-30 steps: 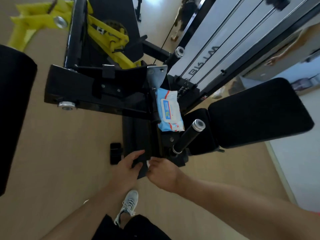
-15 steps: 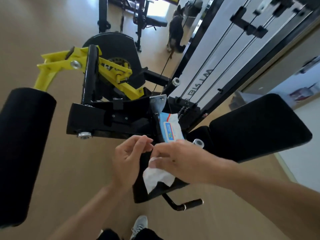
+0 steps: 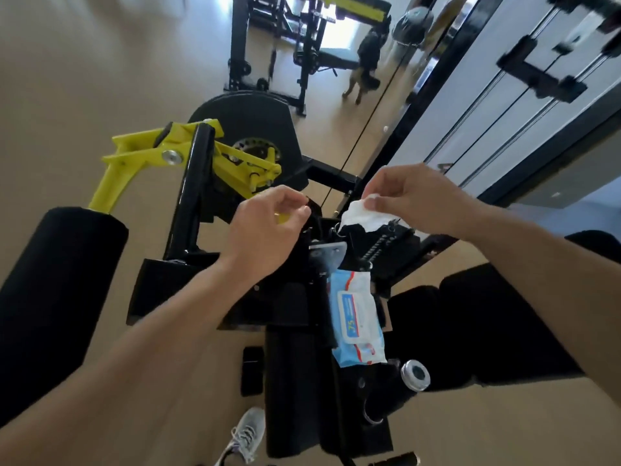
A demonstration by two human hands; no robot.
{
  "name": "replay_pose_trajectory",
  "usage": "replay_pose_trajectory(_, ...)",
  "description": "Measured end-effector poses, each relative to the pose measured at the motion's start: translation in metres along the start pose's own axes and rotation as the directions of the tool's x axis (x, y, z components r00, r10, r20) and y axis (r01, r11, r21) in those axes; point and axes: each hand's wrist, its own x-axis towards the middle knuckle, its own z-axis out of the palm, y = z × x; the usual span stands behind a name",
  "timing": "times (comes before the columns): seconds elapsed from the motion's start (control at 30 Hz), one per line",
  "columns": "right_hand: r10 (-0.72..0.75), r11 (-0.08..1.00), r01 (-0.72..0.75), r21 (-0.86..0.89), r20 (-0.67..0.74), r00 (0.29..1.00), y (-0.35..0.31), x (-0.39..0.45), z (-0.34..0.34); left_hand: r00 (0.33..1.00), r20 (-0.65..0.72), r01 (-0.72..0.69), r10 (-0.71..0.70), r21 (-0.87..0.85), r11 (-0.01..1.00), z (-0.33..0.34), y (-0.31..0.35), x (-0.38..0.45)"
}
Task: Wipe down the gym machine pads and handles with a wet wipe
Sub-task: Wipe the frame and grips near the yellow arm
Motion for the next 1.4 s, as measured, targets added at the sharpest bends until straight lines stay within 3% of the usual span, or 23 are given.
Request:
replay_pose_trajectory(0.2, -0.031, 0.99, 0.05, -0.13, 0.141, 0.99, 0.023, 0.08, 0.013, 0.953, 0.241, 0.131, -0.185, 0.222, 0.966, -0.006, -0.035, 0.055)
replay_pose_trajectory(0.33, -0.047, 0.947, 0.107, -0.301, 0.201, 0.979, 0.026, 0.134, 0.035, 0.866, 0.364, 0.243, -0.342, 0.291, 0.925, -0.012, -0.059, 0.073)
replay_pose_trajectory(0.5, -0.055, 0.896, 0.187, -0.404, 0.317, 0.947, 0.015, 0.185, 0.08, 0.8, 0.449, 0.184, -0.398, 0.447, 0.875, -0.005, -0.087, 0.099)
replay_pose_trajectory(0.6, -0.061, 0.834, 0.299, -0.463, 0.461, 0.885, 0.012, 0.2, 0.124, 0.769, 0.502, 0.138, -0.395, 0.474, 0.87, 0.008, -0.105, 0.113)
replay_pose_trajectory(0.73, 0.078, 0.737, 0.412, -0.536, 0.672, 0.736, 0.015, 0.192, 0.169, 0.737, 0.564, 0.081, -0.372, 0.473, 0.878, 0.022, -0.124, 0.12)
replay_pose_trajectory(0.9, 0.187, 0.695, 0.454, -0.557, 0.751, 0.634, 0.042, 0.162, 0.185, 0.649, 0.648, 0.1, -0.398, 0.446, 0.889, 0.028, -0.14, 0.119)
replay_pose_trajectory(1.07, 0.198, 0.624, 0.622, -0.473, 0.865, 0.46, 0.046, 0.143, 0.194, 0.656, 0.64, 0.176, -0.399, 0.384, 0.906, 0.036, -0.147, 0.116)
replay_pose_trajectory(1.27, 0.075, 0.514, 0.641, -0.57, 0.774, 0.628, 0.071, 0.171, 0.199, 0.633, 0.662, 0.099, -0.401, 0.444, 0.89, 0.038, -0.146, 0.117)
replay_pose_trajectory(1.33, 0.105, 0.557, 0.63, -0.541, 0.798, 0.593, 0.059, 0.163, 0.201, 0.609, 0.685, 0.069, -0.399, 0.456, 0.888, 0.038, -0.144, 0.116)
replay_pose_trajectory(1.4, 0.22, 0.607, 0.622, -0.494, 0.857, 0.467, 0.051, 0.152, 0.206, 0.598, 0.693, 0.04, -0.402, 0.476, 0.879, 0.037, -0.144, 0.117)
